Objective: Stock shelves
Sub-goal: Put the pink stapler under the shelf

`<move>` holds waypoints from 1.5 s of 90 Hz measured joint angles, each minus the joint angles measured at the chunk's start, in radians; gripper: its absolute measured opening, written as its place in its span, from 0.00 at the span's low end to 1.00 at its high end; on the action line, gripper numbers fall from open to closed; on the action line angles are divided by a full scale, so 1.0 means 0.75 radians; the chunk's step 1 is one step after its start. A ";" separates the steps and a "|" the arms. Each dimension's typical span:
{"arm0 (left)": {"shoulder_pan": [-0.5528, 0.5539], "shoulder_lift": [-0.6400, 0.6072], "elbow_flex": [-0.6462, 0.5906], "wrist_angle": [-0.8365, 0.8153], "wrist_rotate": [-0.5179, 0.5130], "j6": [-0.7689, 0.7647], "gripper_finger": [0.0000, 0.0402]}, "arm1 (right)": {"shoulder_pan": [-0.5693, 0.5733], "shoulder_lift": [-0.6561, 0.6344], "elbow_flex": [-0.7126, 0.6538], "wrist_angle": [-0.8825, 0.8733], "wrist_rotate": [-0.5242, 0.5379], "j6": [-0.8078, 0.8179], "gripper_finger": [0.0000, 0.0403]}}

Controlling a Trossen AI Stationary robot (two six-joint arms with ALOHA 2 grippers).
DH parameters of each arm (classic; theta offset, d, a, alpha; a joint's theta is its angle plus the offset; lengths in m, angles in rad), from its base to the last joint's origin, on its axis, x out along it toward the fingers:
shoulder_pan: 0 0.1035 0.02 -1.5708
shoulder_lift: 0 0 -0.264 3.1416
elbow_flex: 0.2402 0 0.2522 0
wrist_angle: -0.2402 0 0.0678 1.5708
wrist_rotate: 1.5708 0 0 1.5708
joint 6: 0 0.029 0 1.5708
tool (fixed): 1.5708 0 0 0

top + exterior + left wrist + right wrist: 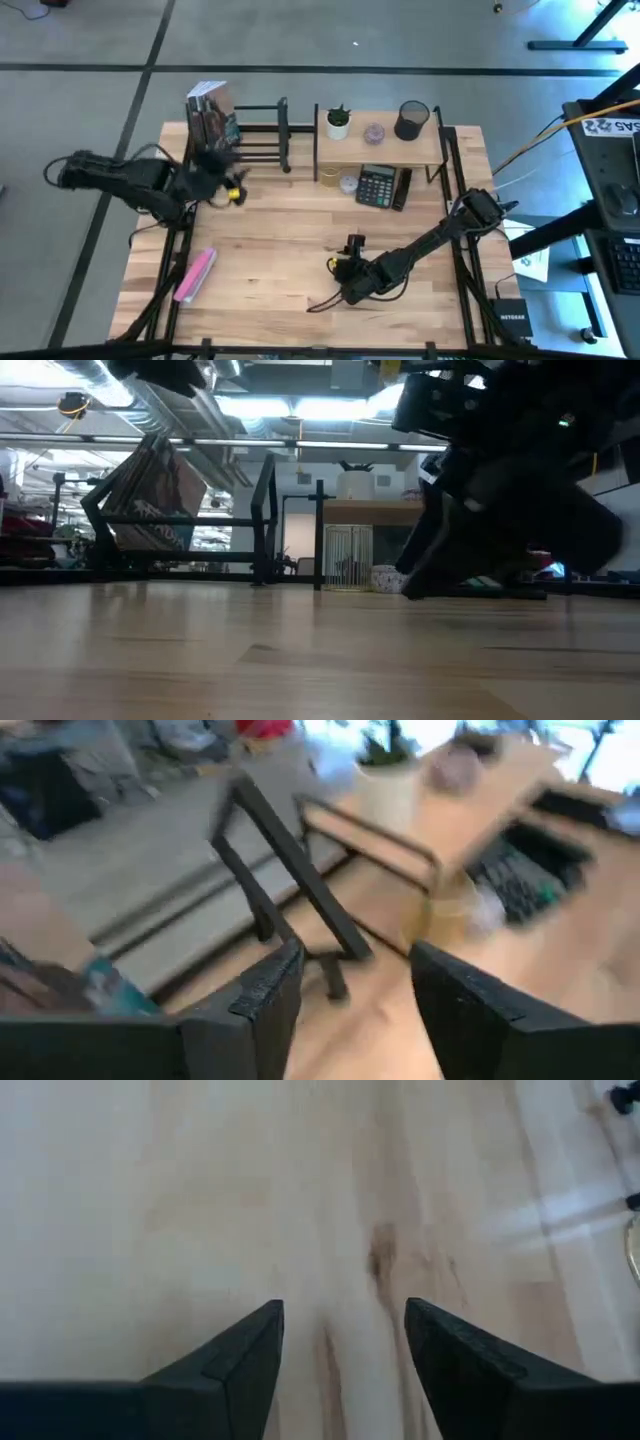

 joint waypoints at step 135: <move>-0.564 0.594 -0.010 -0.594 1.566 -1.417 0.42 | 0.155 -0.119 0.011 -0.096 0.427 0.108 0.49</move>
